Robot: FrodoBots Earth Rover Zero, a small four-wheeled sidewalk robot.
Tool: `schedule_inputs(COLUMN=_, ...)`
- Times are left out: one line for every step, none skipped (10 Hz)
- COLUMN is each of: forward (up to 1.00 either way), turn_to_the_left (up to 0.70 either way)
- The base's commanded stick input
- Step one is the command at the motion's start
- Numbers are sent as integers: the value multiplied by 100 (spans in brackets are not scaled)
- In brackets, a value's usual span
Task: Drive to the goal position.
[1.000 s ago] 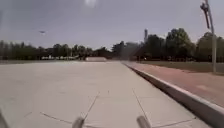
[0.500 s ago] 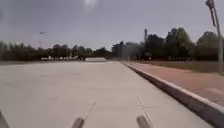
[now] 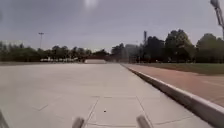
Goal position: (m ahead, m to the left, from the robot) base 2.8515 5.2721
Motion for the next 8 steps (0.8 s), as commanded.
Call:
schedule_inputs(forward=70, turn_to_the_left=0)
schedule_inputs(forward=70, turn_to_the_left=0)
schedule_inputs(forward=70, turn_to_the_left=0)
schedule_inputs(forward=70, turn_to_the_left=0)
schedule_inputs(forward=70, turn_to_the_left=0)
schedule_inputs(forward=70, turn_to_the_left=0)
schedule_inputs(forward=70, turn_to_the_left=0)
schedule_inputs(forward=70, turn_to_the_left=0)
